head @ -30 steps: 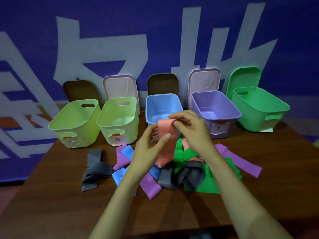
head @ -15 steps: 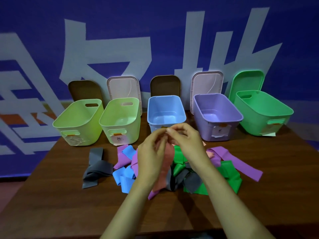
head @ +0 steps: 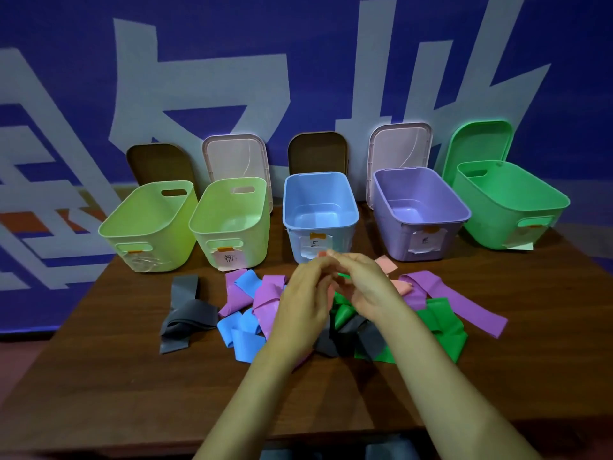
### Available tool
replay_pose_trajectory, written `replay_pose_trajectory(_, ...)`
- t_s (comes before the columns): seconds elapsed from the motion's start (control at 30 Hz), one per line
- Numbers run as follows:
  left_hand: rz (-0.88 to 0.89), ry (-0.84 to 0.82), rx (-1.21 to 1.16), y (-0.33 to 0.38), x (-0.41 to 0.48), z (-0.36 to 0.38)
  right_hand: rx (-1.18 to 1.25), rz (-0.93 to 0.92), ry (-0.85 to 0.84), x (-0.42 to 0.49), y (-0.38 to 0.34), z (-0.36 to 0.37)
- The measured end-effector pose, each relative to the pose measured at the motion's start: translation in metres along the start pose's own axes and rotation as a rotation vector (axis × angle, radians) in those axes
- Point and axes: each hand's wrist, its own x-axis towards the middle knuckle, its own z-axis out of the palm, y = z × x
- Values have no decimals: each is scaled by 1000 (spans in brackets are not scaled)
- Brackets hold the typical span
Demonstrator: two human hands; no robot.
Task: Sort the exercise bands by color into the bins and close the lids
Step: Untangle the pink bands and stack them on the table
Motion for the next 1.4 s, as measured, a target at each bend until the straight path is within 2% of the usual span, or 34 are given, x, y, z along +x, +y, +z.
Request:
replay_pose_trajectory(0.1, 39, -76, 32, -7, -4, -2, 52, 66, -22, 1, 5, -5)
replay_pose_trajectory(0.2, -41, -15, 0, -11, -6, -2, 92, -74, 51, 3, 4, -4)
replay_pose_trajectory(0.33, -282, 12, -40, -13, 0, 0, -131, -322, 66, 1, -4, 1)
replay_pose_trajectory(0.4, -324, 3, -92, -12, 6, -2, -284, -420, 43, -1, -9, 4)
replay_pose_trajectory(0.47, -329, 86, -117, -11, 13, -4, -394, -482, 12, -1, -15, 7)
replay_pose_trajectory(0.57, -277, 217, 26, -8, 22, -14, -459, -572, -36, -3, -26, 14)
replay_pose_trajectory(0.67, -195, 175, 304, -7, 31, -29, -599, -756, 34, -5, -40, 16)
replay_pose_trajectory(0.83, -356, 28, 597, -9, 46, -46, -1201, -1169, 110, 7, -49, 10)
replay_pose_trajectory(0.87, -388, 34, 552, -9, 48, -48, -1281, -1177, 149, 8, -47, 8)
replay_pose_trajectory(0.9, -433, 58, 411, -9, 49, -49, -1349, -1128, 191, 10, -43, 6)
replay_pose_trajectory(0.97, -582, 91, -77, -4, 51, -48, -1351, -881, 189, 11, -32, 6)
replay_pose_trajectory(1.03, -703, 107, -448, 3, 49, -42, -983, -541, 132, 13, -21, 10)
replay_pose_trajectory(1.1, -719, 99, -518, 6, 44, -38, -503, -328, 68, 18, -12, 14)
replay_pose_trajectory(1.13, -707, 97, -521, 6, 42, -37, -361, -295, 80, 21, -11, 14)
replay_pose_trajectory(1.2, -687, 115, -527, 3, 41, -38, -269, -293, 98, 24, -13, 11)
replay_pose_trajectory(1.3, -670, 170, -561, -4, 41, -43, -204, -301, 13, 21, -18, 10)
replay_pose_trajectory(1.4, -617, 234, -620, -4, 43, -46, -221, -346, 27, 21, -17, 9)
